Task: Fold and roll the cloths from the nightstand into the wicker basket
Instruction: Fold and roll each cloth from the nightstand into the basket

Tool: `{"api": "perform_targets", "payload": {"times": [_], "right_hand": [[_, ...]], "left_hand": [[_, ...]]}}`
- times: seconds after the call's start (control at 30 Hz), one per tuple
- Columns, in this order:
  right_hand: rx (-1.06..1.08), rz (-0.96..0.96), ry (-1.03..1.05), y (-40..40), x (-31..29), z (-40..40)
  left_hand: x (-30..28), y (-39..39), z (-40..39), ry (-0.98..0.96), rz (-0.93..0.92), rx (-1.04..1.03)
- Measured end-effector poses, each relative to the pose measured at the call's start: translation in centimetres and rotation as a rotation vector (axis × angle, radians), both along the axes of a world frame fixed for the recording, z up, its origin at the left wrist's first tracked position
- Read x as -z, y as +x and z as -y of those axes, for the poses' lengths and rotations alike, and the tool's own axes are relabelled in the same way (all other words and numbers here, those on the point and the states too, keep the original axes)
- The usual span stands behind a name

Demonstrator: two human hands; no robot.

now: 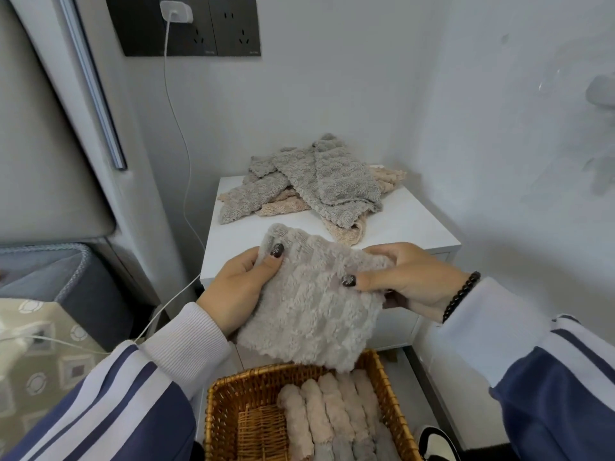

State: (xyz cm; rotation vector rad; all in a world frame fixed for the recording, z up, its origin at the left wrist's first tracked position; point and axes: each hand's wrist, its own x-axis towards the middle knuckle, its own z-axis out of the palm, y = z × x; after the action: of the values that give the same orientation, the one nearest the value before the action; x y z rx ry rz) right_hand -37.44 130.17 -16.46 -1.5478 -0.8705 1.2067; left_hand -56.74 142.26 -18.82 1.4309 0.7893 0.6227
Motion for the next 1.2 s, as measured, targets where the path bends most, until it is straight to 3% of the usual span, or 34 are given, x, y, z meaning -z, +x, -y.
{"api": "perform_targets", "payload": {"times": [0.23, 0.37, 0.53, 0.67, 0.93, 1.2], "right_hand": [[0.193, -0.405, 0.023, 0.1, 1.3, 0.0], [0.039, -0.677, 0.045, -1.6, 2.7, 0.3], [0.073, -0.501, -0.011, -1.5, 2.5, 0.4], [0.083, -0.383, -0.002, -0.6, 2.4, 0.9], [0.134, -0.176, 0.004, -1.0, 2.0, 1.6], [0.165, -0.301, 0.057, -0.3, 1.0, 1.2]], "left_hand": [[-0.3, 0.3, 1.2, -0.154, 0.103, -0.023], [-0.7, 0.3, 1.1, -0.234, 0.138, -0.080], [-1.4, 0.1, 0.8, -0.351, 0.127, 0.041], [-1.2, 0.2, 1.3, -0.278, 0.054, 0.204], [-0.4, 0.5, 1.7, -0.178, 0.047, 0.165], [-0.5, 0.3, 1.1, -0.288, 0.177, 0.170]]}}
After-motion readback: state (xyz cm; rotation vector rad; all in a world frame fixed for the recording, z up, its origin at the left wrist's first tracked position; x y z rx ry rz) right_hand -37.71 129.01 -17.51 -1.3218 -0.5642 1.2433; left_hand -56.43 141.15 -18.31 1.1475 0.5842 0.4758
